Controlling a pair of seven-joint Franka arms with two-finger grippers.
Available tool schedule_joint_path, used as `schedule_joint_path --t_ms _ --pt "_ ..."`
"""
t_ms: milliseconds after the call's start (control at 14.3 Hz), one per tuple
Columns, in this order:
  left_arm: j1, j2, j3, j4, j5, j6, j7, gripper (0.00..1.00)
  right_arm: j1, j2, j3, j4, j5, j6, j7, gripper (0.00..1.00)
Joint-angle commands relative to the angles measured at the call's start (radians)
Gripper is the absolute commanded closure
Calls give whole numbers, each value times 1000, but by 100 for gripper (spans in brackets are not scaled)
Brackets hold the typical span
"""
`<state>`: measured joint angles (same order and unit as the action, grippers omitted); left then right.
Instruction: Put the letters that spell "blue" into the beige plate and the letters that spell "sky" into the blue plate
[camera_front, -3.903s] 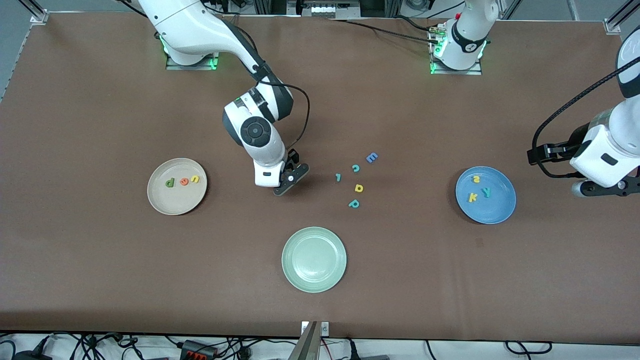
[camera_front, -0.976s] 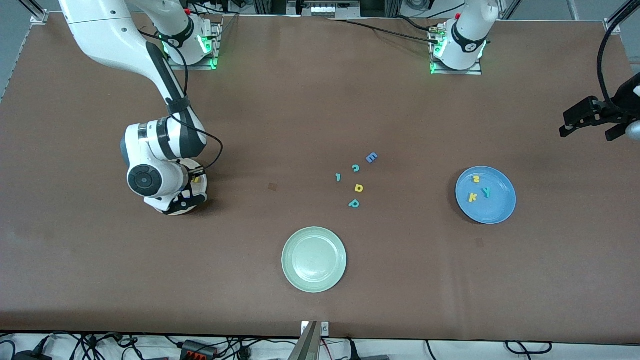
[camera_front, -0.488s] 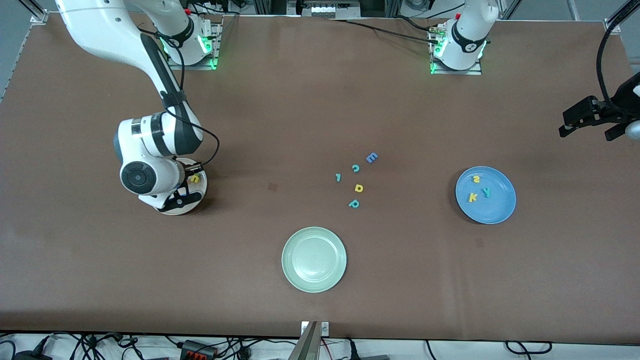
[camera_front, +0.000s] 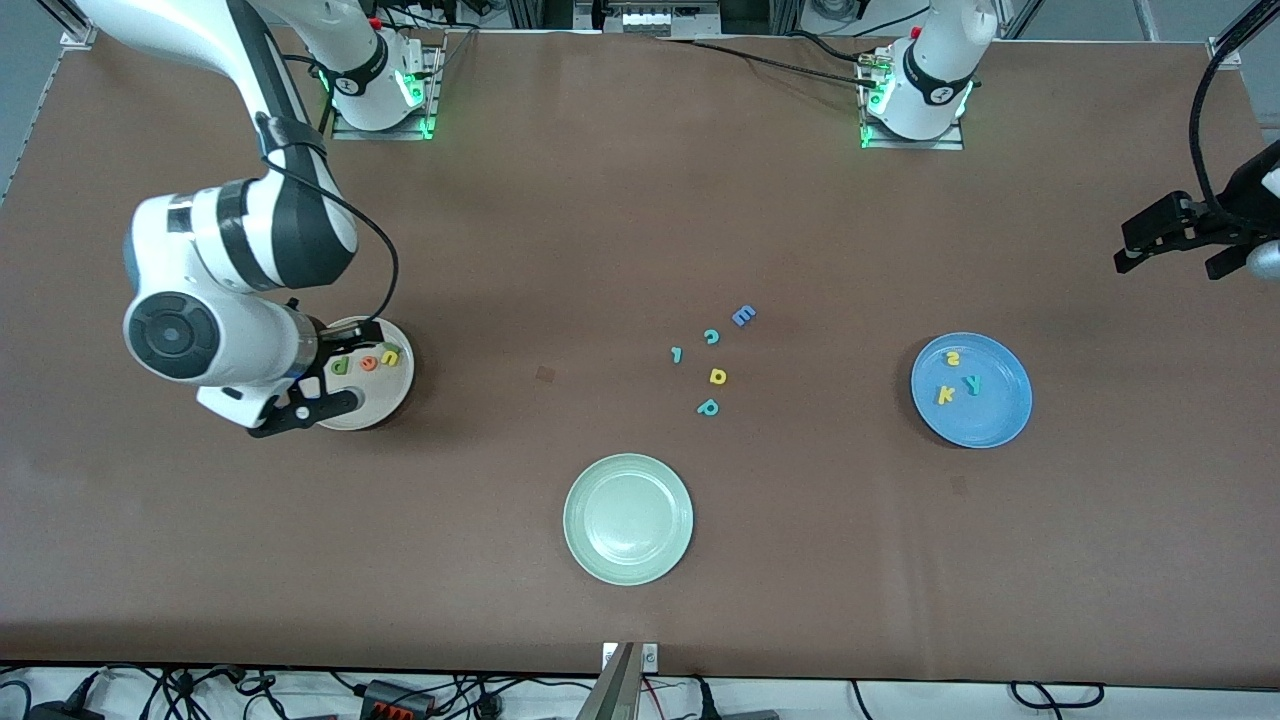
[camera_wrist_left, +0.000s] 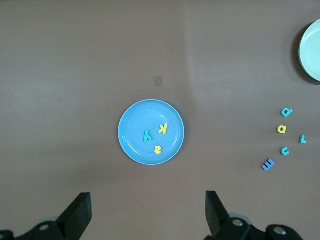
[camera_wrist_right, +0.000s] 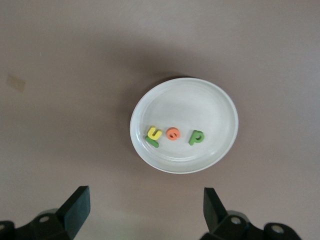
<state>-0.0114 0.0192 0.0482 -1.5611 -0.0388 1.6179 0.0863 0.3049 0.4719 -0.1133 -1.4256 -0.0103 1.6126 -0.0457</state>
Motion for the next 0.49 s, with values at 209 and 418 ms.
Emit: schedule_joint_path --t_ms 209,418 --pt "-1 8 -4 29 -19 -24 -10 0 -10 -44 -77 120 24 -63 86 0" --pt "-1 8 -4 29 -19 -24 -10 0 -36 -97 -109 139 24 -60 84 0"
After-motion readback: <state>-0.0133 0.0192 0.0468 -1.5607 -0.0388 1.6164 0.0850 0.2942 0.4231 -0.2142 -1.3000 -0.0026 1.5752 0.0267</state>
